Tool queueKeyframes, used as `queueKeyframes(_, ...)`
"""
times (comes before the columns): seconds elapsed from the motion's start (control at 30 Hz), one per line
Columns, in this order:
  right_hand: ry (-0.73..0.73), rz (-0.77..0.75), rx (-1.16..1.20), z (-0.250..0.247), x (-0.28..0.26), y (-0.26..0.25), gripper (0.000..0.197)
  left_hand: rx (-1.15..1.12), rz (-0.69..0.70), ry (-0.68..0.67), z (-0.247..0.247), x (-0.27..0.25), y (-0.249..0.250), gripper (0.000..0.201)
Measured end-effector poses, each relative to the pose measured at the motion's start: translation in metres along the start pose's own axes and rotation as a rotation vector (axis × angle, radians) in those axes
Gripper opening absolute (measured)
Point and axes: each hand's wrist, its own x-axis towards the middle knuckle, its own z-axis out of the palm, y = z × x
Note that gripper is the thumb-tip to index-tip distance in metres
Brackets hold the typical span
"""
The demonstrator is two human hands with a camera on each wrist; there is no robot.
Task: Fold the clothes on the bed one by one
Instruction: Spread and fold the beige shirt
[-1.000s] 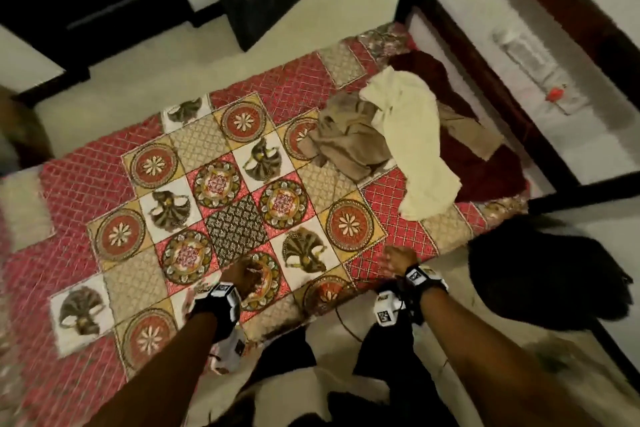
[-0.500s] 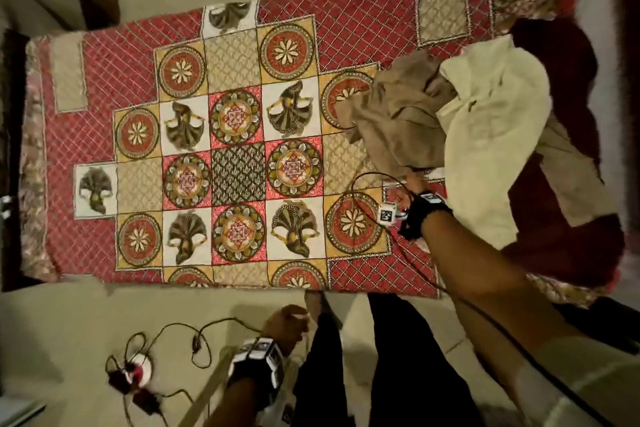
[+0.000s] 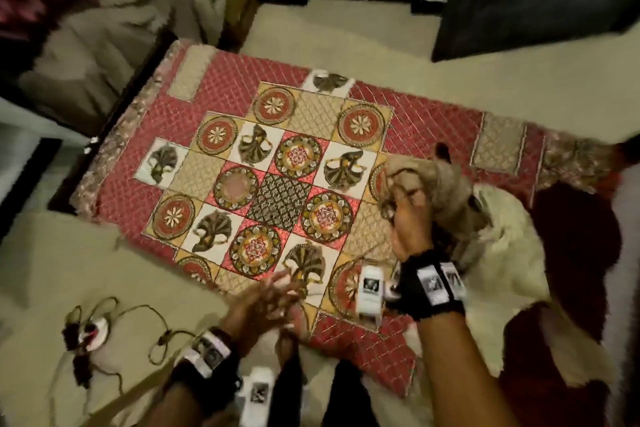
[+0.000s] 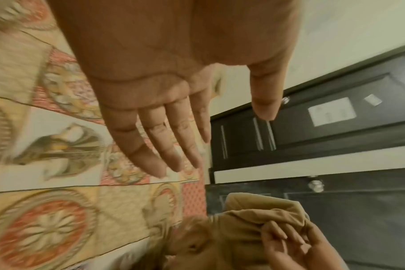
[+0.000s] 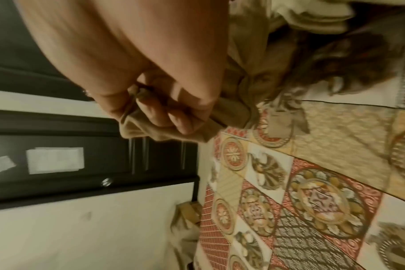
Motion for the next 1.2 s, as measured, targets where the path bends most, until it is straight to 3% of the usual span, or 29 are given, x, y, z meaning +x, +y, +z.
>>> queueKeyframes(0.07,-0.195,-0.130,-0.072,0.024,-0.039,-0.046,0.009,-0.063,0.103,-0.107,0.007,-0.015,0.045,0.082)
queueKeyframes(0.13,-0.354,-0.260,-0.181,0.045,-0.069,-0.086,0.006,-0.108,0.136,-0.239,0.026,-0.024,0.078,0.099)
queueKeyframes(0.23,-0.584,-0.472,-0.332,0.080,-0.108,-0.142,0.024,-0.263,0.199,-0.455,0.055,-0.038,0.111,0.097)
queueKeyframes(0.3,-0.675,-0.574,-0.409,0.098,-0.124,-0.174,0.024,-0.374,0.345,-0.557,0.067,-0.047,0.139,0.086)
queueKeyframes(0.37,-0.722,-0.674,-0.470,0.112,-0.137,-0.201,0.018,-0.412,0.522,-0.552,0.068,-0.057,0.176,0.093)
queueKeyframes(0.43,-0.732,-0.767,-0.536,0.128,-0.142,-0.222,0.015,-0.479,0.671,-0.493,0.061,-0.073,0.217,0.117)
queueKeyframes(0.5,-0.730,-0.820,-0.577,0.145,-0.144,-0.239,0.018,-0.607,0.767,-0.438,0.050,-0.083,0.252,0.136)
queueKeyframes(0.53,-0.734,-0.839,-0.585,0.157,-0.146,-0.247,0.016,-0.642,0.814,-0.419,0.042,-0.089,0.266,0.135)
queueKeyframes(0.63,-0.732,-0.858,-0.494,0.191,-0.151,-0.264,0.015,-0.605,0.941,-0.360,0.023,-0.102,0.298,0.109)
queueKeyframes(0.8,-0.558,-0.874,-0.389,0.256,-0.146,-0.269,0.021,-0.203,1.181,-0.175,-0.040,-0.115,0.357,0.071)
queueKeyframes(0.87,-0.509,-0.859,-0.382,0.288,-0.141,-0.263,0.026,-0.163,1.220,-0.130,-0.076,-0.125,0.390,0.060)
queueKeyframes(1.0,-0.499,-0.644,-0.461,0.347,-0.126,-0.232,0.045,-0.360,1.215,-0.177,-0.140,-0.149,0.455,0.049)
queueKeyframes(1.1,-0.313,-0.703,-0.632,0.392,-0.108,-0.209,0.064,-0.446,1.184,-0.239,-0.176,-0.158,0.491,0.043)
queueKeyframes(1.13,-0.240,-0.743,-0.601,0.403,-0.106,-0.204,0.069,-0.463,1.152,-0.263,-0.182,-0.156,0.498,0.040)
queueKeyframes(1.2,-0.226,-0.809,-0.483,0.429,-0.095,-0.195,0.080,-0.482,1.109,-0.267,-0.201,-0.139,0.512,0.034)
